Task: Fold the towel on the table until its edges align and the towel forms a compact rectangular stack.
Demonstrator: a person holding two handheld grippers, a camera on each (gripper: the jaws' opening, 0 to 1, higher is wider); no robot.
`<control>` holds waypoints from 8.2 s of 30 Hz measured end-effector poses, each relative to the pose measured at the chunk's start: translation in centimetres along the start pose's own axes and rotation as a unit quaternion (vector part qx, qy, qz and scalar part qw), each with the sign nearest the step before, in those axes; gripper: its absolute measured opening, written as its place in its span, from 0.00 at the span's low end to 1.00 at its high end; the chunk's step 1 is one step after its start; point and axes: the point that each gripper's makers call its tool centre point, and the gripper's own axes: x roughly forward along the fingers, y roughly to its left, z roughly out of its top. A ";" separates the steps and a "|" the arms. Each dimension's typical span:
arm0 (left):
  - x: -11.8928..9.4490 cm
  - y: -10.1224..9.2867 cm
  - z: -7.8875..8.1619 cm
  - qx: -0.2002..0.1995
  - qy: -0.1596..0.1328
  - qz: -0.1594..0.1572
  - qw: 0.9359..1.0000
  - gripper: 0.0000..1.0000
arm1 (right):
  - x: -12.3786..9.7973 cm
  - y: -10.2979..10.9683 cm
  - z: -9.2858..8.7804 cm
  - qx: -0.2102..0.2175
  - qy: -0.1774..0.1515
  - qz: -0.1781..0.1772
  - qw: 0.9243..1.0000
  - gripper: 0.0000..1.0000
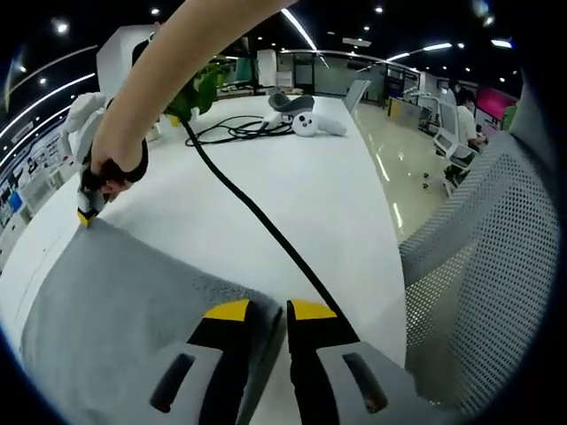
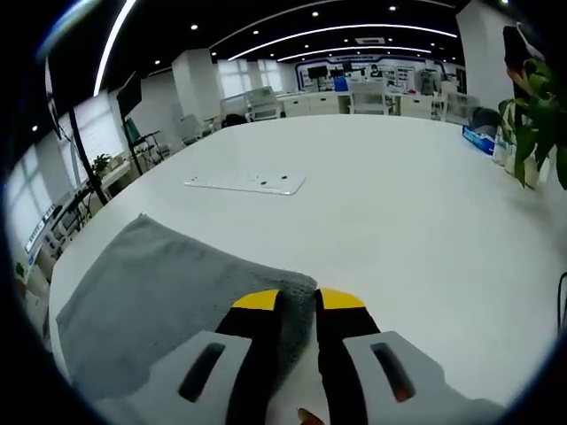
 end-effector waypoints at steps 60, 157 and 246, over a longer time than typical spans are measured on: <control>-5.1 2.6 3.1 -0.068 -0.067 0.083 0.992 0.02 | -1.5 2.4 4.1 -0.058 -0.018 0.009 0.998 0.01; -27.0 9.2 -16.0 -0.357 -0.076 0.261 0.894 0.03 | 7.0 27.2 9.3 -0.127 -0.015 0.064 0.990 0.01; -23.2 10.8 -21.6 -0.378 0.001 0.225 0.898 0.17 | 7.1 16.7 1.8 -0.077 0.035 0.009 0.996 0.09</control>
